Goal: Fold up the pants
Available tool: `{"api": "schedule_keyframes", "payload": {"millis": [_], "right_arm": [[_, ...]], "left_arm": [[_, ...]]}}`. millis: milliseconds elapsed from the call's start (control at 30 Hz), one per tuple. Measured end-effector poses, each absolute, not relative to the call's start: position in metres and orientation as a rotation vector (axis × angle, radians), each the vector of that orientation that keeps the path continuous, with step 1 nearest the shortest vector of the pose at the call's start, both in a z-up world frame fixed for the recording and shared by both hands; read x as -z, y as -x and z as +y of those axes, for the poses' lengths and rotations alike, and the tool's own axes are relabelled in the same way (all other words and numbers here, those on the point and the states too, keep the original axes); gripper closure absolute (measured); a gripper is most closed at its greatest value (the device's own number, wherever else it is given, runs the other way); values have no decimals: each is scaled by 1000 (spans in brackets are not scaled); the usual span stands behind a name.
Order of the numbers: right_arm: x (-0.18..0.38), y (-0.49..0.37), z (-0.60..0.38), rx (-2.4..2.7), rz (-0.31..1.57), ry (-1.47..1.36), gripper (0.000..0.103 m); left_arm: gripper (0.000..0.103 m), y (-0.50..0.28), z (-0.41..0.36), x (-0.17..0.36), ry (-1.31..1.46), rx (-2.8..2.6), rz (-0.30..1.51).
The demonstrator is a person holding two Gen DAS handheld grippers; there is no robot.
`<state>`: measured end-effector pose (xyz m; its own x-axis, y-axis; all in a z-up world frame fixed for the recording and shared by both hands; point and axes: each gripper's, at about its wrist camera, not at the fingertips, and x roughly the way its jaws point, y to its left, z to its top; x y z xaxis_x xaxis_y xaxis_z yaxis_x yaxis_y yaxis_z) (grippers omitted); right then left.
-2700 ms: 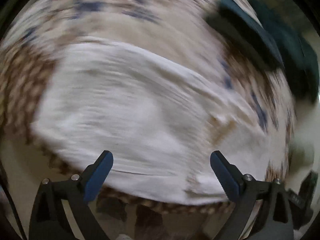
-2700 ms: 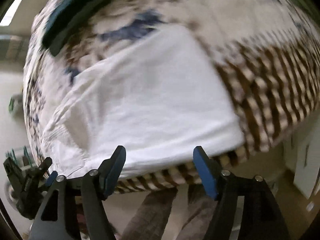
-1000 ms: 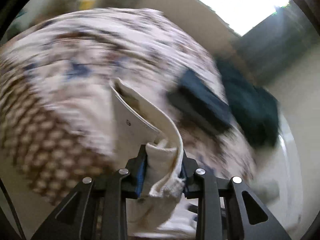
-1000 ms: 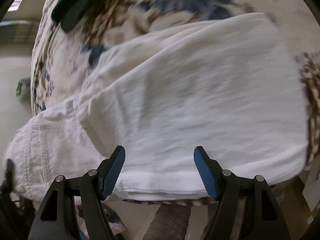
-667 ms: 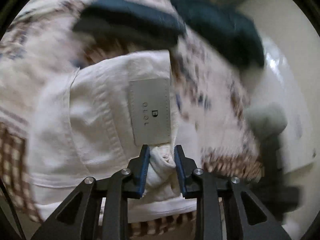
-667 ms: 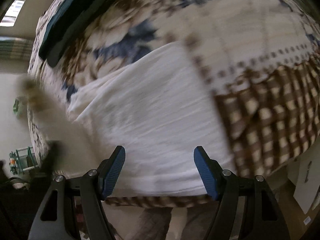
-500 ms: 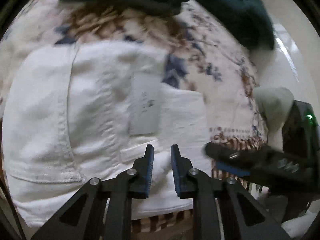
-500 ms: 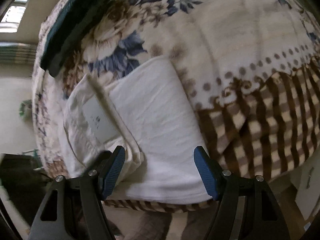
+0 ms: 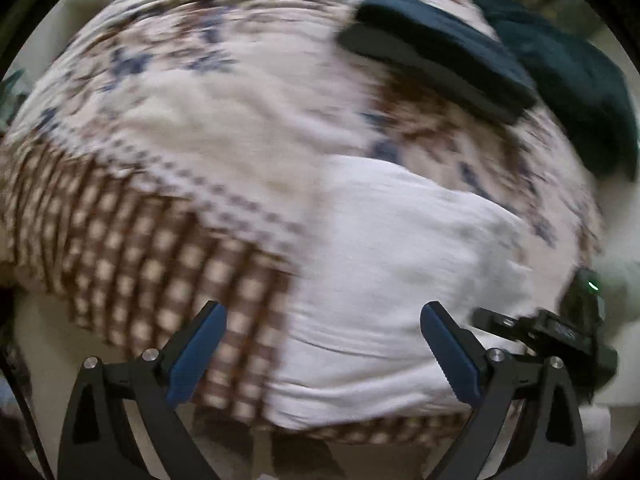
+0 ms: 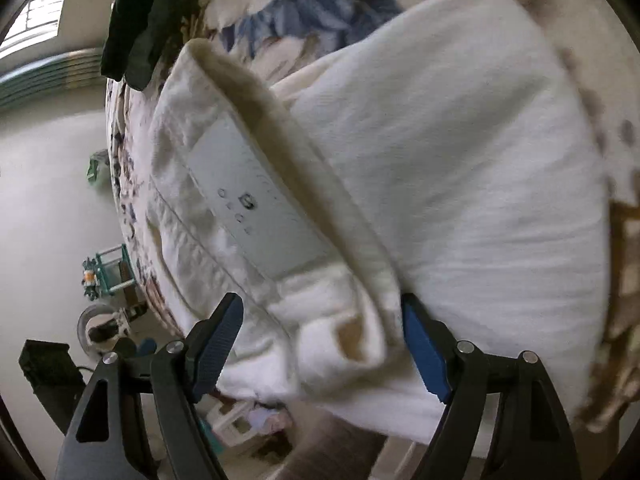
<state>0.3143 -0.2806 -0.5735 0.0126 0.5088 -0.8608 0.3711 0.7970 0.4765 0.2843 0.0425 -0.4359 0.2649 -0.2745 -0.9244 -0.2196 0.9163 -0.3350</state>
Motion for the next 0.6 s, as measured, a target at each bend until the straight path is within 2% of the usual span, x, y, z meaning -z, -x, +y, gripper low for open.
{"api": "schedule_keyframes", "payload": {"millis": [67,100,200,367,467,600], "right_arm": [[563,-316,-265,-120,1590,-590,68],[556,-314,-262,-111,1579,-574,76],[519,-301,-271,-89,1477,-568,81],[458,-261,-334,84,1335,-564,82],[461,-235,-394,223,1335,-615,82],[488,-216,-425,261,1373,-669,81]], "left_arm": [[4,-287,54,442,421,-11,1327],[4,-287,58,443,423,-19,1329],[4,-291,63,441,429,-17,1320],[4,-305,45,430,421,53,1304],[4,-321,24,433,428,111,1313],[4,-348,-14,447,408,218,1354]]}}
